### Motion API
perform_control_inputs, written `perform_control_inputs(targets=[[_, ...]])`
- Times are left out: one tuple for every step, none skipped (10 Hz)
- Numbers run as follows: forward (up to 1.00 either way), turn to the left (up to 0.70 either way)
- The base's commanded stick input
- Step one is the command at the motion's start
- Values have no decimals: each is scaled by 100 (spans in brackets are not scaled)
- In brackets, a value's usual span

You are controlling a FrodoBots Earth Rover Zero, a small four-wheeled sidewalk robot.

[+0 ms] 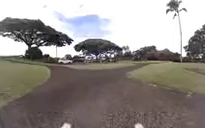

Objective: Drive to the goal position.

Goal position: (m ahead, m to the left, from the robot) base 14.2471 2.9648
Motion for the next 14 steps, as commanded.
perform_control_inputs(targets=[[70,35],[70,31],[70,24],[70,1],[70,0],[70,0],[70,0],[70,0],[70,0],[70,0],[70,0],[70,0],[70,0],[70,3]])
